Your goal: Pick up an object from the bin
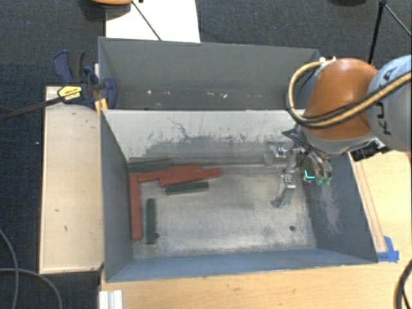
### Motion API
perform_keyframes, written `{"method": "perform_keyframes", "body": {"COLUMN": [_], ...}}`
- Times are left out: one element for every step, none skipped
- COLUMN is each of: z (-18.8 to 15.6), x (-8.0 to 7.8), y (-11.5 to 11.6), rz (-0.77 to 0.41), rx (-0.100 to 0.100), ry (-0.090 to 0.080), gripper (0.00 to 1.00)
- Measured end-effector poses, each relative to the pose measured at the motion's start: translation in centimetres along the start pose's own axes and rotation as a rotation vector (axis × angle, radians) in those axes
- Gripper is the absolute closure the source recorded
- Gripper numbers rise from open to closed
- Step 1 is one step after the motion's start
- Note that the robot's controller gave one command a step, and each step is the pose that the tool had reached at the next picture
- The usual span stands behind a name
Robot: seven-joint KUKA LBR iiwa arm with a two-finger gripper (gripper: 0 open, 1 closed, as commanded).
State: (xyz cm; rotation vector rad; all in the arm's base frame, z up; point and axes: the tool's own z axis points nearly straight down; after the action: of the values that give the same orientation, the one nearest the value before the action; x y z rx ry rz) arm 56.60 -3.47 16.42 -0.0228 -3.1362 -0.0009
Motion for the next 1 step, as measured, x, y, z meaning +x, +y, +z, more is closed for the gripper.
{"method": "perform_keyframes", "body": {"z": [-0.45], "x": [-0.18], "y": [0.01], "rz": [-0.001], "rx": [0.0], "ry": [-0.008], "gripper": [0.0]}}
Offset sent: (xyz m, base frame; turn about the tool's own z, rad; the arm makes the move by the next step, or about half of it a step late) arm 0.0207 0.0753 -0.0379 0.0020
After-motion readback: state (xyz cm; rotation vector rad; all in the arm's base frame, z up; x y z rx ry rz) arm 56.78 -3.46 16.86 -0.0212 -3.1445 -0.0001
